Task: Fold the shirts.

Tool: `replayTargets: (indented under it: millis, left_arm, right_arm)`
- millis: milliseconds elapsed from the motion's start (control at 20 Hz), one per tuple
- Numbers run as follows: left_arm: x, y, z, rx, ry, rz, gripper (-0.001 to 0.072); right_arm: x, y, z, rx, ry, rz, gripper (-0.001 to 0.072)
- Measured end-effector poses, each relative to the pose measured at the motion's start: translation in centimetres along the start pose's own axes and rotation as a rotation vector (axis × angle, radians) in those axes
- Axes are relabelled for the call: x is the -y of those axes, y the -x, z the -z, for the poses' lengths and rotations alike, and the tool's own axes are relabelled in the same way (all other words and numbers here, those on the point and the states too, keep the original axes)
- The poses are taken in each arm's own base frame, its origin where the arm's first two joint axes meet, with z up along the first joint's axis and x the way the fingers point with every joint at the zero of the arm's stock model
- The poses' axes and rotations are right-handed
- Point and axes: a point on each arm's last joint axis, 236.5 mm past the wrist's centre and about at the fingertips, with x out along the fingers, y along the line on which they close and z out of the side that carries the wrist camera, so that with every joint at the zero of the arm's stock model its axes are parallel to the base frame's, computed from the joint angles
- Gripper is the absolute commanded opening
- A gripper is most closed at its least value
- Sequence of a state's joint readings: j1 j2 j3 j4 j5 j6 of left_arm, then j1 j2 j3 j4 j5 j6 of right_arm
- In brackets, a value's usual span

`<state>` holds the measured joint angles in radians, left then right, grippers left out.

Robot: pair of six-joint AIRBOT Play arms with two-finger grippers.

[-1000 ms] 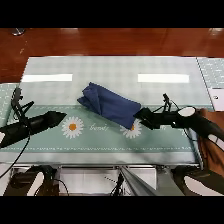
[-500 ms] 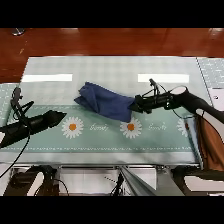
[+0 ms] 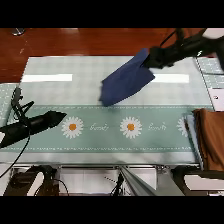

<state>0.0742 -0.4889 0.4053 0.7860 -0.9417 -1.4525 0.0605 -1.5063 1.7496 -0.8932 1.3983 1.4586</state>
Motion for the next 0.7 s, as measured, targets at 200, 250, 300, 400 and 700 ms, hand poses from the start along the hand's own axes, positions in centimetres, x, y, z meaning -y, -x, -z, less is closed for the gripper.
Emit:
replayTargets:
  millis: [200,250,300,400,700]
  left_arm:
    - [0.1,0.0,0.6,-0.023,0.000,0.003,0.0025]
    - [0.1,0.0,0.7,-0.028,0.000,0.003,0.0025]
    - [0.1,0.0,0.9,-0.036,0.000,0.004,0.0025]
    - [0.1,0.0,1.2,-0.050,0.000,0.006,0.0026]
    - [0.2,0.0,1.4,-0.059,0.000,0.007,0.0025]
  right_arm:
    - [3.2,9.0,-2.9,0.133,-0.047,0.121,0.0019]
    - [4.6,11.5,-3.2,0.172,-0.081,0.158,0.0018]
    - [5.9,13.8,-3.2,0.206,-0.115,0.193,0.0018]
    - [8.6,18.2,-2.3,0.262,-0.197,0.258,0.0018]
    - [15.3,28.7,5.1,0.319,-0.513,0.452,0.0018]
